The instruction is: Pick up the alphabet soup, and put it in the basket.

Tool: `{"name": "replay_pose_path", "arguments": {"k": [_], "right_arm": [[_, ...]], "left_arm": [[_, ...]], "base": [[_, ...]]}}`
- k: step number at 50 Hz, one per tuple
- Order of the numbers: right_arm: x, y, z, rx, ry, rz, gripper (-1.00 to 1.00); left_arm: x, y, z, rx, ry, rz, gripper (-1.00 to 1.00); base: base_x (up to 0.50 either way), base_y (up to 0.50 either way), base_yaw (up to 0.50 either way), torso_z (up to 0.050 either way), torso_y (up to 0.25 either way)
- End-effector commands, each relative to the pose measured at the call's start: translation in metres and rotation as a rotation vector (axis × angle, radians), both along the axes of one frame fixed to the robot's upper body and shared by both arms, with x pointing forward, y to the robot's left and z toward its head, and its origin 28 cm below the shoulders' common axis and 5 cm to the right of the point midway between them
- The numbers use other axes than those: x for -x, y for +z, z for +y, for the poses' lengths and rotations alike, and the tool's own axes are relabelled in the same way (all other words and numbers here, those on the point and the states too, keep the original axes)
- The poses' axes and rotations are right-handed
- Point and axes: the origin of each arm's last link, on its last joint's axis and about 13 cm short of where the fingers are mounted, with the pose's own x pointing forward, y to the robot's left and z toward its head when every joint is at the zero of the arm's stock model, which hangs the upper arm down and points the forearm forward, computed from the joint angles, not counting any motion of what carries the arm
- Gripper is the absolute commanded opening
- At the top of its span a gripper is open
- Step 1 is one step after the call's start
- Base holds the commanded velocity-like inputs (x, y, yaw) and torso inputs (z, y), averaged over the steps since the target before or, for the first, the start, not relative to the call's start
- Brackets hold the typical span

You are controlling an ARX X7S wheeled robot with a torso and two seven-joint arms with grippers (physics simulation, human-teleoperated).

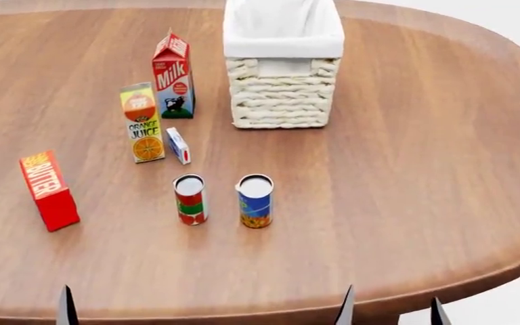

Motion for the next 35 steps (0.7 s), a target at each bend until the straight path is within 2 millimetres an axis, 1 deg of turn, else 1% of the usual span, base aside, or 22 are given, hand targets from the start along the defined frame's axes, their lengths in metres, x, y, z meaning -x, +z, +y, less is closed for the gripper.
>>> {"name": "replay_pose_path", "arguments": {"k": [1,10,35], "right_arm": [[0.0010,-0.0003,0.0009,0.009,0.009,-0.020,1.00],[0.0014,-0.0005,0.0006,0.000,0.018,-0.020,1.00],[0.0038,0.0003,0.0021,0.010,0.032,-0.043,1.00]], "left_arm": [[0.0001,0.0005,0.0001,0.000,0.001,-0.006,1.00],[0.0003,0.0007,0.0002,0.002,0.002,-0.012,1.00],[0.0012,0.0017,0.0000,0.003,0.004,-0.021,1.00]], "base": [[0.10,-0.02,0.00,0.000,0.000],[0.16,-0.04,0.00,0.000,0.000],[0.23,-0.09,0.00,0.000,0.000]]}}
